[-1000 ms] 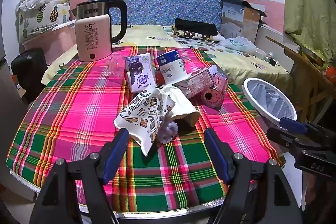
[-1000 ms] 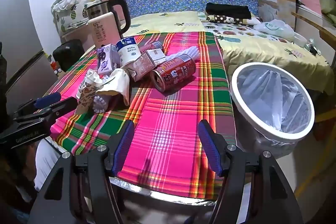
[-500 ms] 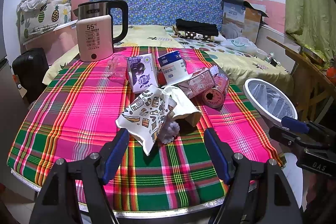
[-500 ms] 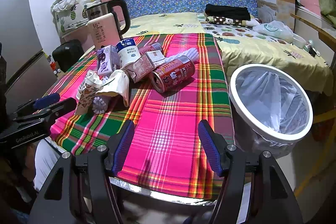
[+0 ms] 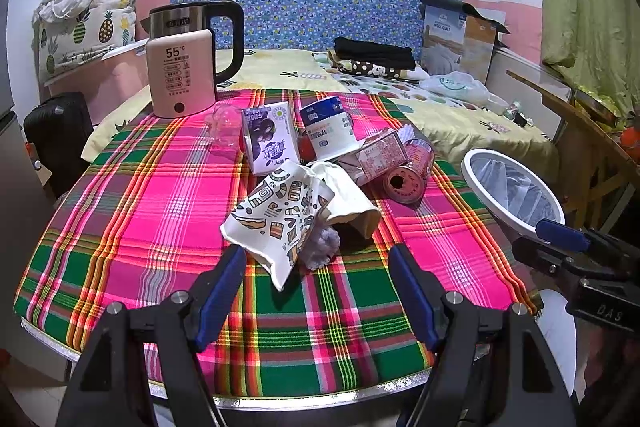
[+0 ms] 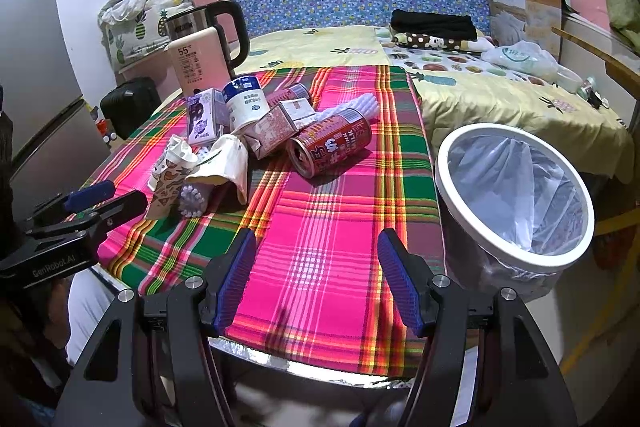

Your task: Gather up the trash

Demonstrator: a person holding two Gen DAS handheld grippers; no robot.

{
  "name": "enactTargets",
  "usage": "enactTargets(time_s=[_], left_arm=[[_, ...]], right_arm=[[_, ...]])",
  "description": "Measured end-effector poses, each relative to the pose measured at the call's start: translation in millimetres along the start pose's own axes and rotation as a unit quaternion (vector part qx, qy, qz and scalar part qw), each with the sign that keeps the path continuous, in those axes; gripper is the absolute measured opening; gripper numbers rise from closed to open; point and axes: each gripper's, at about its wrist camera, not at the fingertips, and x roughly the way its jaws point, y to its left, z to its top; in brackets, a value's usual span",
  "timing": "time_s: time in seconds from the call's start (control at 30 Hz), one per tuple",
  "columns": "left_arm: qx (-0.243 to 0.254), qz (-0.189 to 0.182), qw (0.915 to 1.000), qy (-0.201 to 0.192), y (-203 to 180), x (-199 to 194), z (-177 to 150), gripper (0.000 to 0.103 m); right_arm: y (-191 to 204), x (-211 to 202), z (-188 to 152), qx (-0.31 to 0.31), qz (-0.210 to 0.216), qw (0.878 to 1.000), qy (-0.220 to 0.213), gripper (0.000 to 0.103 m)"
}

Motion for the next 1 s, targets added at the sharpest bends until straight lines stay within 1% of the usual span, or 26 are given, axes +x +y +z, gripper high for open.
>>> enactTargets(time_s=[0.6,1.0], left_arm=[[-0.001,0.002,0.9999,-0.011,-5,-22,-12,0.075],[0.000,0.003,0.9999,-0.012,-6,-24,-15,0.075]], right_arm=[[8,-20,-6,-0.001,-0.004,1.000,-0.016,0.065],[9,-21,-9,-0.001,-0.004,1.000,-0.018,0.065]])
